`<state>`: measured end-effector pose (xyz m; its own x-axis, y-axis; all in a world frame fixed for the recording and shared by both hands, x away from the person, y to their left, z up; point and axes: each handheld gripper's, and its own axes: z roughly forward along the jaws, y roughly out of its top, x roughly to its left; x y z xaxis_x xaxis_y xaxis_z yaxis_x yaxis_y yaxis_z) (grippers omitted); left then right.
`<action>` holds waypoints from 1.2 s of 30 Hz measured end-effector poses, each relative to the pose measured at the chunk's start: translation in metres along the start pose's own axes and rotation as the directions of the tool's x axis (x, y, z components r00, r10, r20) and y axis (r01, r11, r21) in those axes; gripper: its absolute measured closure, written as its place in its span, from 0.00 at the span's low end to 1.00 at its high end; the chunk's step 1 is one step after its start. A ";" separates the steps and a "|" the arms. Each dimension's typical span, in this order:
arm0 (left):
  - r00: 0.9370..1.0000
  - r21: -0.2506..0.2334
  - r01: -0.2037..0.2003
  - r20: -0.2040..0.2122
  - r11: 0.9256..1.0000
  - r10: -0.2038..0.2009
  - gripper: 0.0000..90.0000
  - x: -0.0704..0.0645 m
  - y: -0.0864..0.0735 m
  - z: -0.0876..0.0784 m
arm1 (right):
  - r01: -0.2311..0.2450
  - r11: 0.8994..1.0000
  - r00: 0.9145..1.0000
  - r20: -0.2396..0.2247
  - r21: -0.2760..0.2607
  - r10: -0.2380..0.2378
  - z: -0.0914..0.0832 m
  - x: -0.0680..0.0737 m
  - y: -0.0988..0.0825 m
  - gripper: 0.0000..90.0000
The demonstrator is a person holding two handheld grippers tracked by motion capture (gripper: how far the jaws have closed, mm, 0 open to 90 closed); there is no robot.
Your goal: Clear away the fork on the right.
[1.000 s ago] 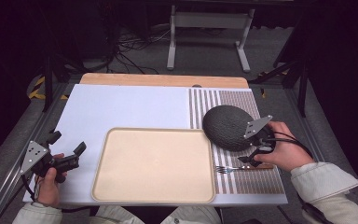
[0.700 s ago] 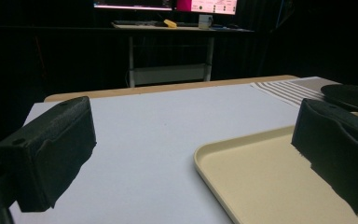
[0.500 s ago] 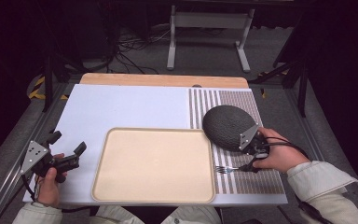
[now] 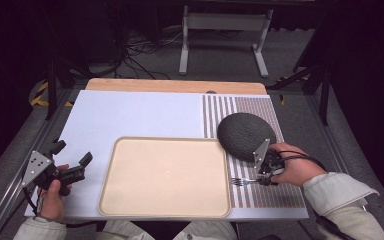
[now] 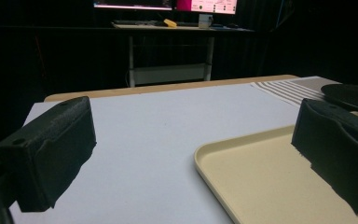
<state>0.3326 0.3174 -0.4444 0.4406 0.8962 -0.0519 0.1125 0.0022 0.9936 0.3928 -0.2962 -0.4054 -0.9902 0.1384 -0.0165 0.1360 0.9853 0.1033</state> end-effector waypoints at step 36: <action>1.000 -0.001 0.002 0.003 1.000 -0.002 0.00 0.000 0.000 0.000 | 0.097 0.995 0.995 0.033 0.010 -0.097 -0.023 -0.003 0.006 0.87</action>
<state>0.3330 0.3175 -0.4445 0.4428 0.8950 -0.0544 0.1125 0.0047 0.9936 0.3954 -0.2930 -0.3818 -0.9972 0.0450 -0.0595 0.0395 0.9951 0.0909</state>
